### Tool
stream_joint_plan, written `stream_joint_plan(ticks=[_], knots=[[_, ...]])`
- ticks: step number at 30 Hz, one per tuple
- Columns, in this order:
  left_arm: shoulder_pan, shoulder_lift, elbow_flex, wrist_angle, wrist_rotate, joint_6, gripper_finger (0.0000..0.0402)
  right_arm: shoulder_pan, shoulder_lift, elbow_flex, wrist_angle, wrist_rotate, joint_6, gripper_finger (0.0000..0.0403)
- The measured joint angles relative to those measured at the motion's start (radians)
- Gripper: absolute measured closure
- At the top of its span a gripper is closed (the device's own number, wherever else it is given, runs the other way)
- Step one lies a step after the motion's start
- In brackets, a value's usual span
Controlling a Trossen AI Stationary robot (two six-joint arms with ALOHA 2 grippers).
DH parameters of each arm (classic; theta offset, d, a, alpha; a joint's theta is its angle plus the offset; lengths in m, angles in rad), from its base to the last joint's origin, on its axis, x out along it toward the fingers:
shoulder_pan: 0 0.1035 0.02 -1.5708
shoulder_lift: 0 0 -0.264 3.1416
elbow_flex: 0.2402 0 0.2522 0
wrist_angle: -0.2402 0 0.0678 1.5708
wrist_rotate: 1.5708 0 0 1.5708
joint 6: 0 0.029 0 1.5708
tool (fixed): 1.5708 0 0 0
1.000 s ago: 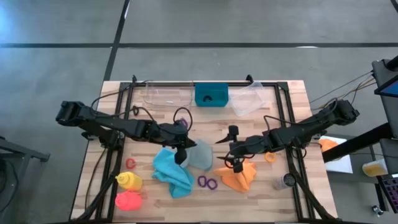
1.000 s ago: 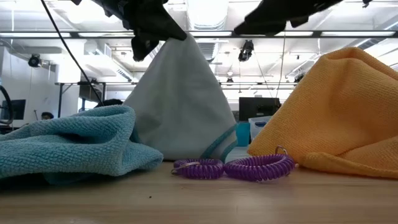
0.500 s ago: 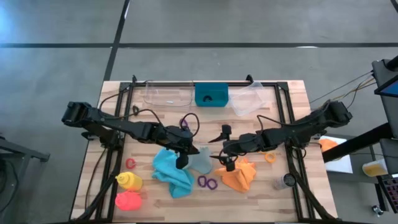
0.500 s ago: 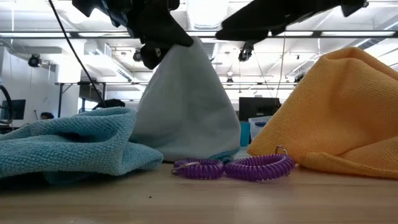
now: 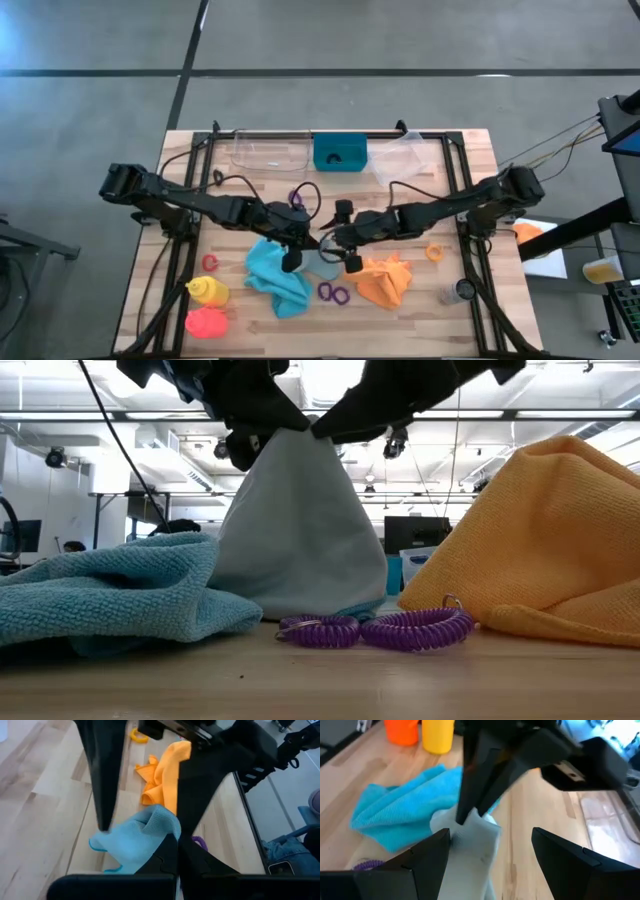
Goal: Pick & Place Sports Items
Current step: Fold the light blue towel
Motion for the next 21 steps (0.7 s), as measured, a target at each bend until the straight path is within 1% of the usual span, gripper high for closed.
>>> stream_joint_plan(ticks=[4, 7, 9, 13, 20, 21], knots=[[0.000, 0.000, 0.000, -0.001, 0.001, 0.000, 0.0401, 0.003, 0.047, 0.086, -0.122, -0.004, -0.004, 0.0126], [0.000, 0.000, 0.000, -0.007, 0.002, 0.000, 0.0401, 0.009, 0.077, 0.138, -0.204, -0.003, -0.004, 0.0152], [0.000, -0.001, 0.000, -0.013, 0.001, 0.000, 0.0401, 0.014, 0.085, 0.161, -0.238, -0.003, -0.004, 0.0178], [0.000, -0.001, 0.000, -0.028, 0.002, -0.001, 0.0401, 0.016, 0.081, 0.163, -0.243, -0.003, -0.004, 0.0240], [0.000, -0.001, 0.000, -0.032, 0.001, -0.001, 0.0401, 0.016, 0.077, 0.158, -0.243, -0.003, -0.035, 0.0376], [0.000, -0.001, 0.000, -0.033, 0.001, -0.001, 0.0401, 0.017, 0.077, 0.158, -0.244, -0.003, -0.039, 0.0383]])
